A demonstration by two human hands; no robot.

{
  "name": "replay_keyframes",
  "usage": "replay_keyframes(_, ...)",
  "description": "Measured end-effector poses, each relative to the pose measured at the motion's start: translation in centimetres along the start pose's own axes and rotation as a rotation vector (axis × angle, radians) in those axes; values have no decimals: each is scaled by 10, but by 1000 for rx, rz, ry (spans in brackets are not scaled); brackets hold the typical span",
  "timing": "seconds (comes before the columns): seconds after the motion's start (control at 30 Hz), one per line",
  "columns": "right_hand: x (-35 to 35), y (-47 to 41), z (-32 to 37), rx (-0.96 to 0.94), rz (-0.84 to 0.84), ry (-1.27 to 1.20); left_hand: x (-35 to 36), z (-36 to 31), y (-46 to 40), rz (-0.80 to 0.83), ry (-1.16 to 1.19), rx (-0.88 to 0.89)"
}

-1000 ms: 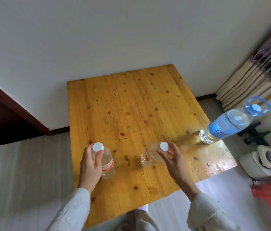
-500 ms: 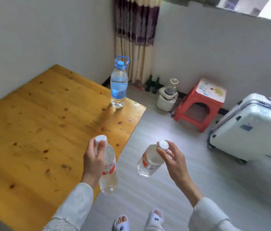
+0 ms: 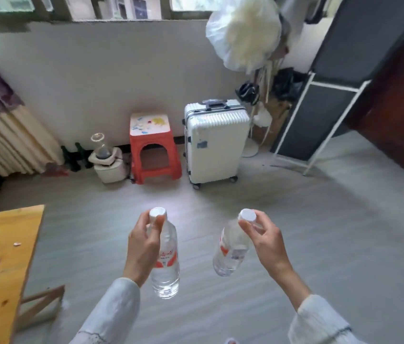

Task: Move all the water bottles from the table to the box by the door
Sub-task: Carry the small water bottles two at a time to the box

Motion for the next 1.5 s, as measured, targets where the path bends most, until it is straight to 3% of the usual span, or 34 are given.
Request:
replay_keyframes(0.33,-276,13,-31,37,-429,22,295,-92,-36,386,-37,185)
replay_keyframes(0.67,-492,3,-91,126,-817,4,573,-146,-80,742,-39,284)
replay_keyframes(1.17,-800,-82,-141,201,-1072,9,958,-258,-153,1100,-95,371)
replay_keyframes(1.5,-1029,-138,-188,222,-1041,111,1191,-303,-171,1092,-127,373)
Point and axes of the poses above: each hand's wrist, its own y-axis away from the middle knuckle, its own x-axis out of the palm, z = x × y, the point moved 9 cm from there along -y, towards the middle knuckle, and after that the axes turned 6 degrees about z, right-handed, at the moved point
